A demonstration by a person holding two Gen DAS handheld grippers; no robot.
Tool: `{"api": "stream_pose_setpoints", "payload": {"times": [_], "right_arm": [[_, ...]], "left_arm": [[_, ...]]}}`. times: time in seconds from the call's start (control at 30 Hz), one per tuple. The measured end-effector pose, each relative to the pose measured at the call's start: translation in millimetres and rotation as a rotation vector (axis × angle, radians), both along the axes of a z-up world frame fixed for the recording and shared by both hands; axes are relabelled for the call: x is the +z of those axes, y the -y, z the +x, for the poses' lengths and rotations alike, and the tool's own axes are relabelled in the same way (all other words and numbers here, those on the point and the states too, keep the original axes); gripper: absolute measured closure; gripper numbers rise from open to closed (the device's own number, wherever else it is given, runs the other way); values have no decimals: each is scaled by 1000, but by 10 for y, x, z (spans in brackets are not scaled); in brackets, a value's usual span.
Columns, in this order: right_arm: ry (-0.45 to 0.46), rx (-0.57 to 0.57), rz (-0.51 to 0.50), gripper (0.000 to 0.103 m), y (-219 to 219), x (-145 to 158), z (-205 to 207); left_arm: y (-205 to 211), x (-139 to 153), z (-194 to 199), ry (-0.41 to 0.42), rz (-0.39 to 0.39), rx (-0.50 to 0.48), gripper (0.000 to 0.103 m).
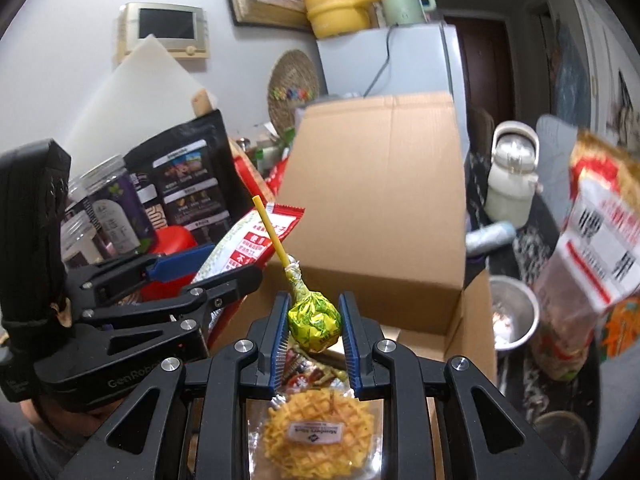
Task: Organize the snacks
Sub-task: 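Carry the strip packet and lollipop with both tools over the cardboard box, then open both tools to drop the strip packet and lollipop into the box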
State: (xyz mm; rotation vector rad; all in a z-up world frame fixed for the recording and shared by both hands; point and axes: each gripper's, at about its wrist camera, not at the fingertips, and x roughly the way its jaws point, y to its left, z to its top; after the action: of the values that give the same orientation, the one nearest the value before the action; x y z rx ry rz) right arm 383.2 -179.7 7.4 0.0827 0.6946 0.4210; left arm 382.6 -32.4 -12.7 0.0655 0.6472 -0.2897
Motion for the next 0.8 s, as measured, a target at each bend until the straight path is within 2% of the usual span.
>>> {"api": "stream_pose_setpoints", "payload": {"times": [0.33,0.57,0.63,0.7,0.8], "right_arm": [[-127,-43,-6,78,64,-312,224],[-195,-37,-19,78,16,-435,308],[-215,-45,-32,72,9,-458,326],[-225,-58,-36,55,19,-478,334],[-221,-75,-40,55,38,-482,346]], "left_arm": [[36,-368,259,-152,31,14,58],[66,-475,342,-222,47,22,57],[80,-531,383,-255,66,29,57],[91,-576,413,-283,74,36,57],[119,-617,446,-321,81,38,56]]}}
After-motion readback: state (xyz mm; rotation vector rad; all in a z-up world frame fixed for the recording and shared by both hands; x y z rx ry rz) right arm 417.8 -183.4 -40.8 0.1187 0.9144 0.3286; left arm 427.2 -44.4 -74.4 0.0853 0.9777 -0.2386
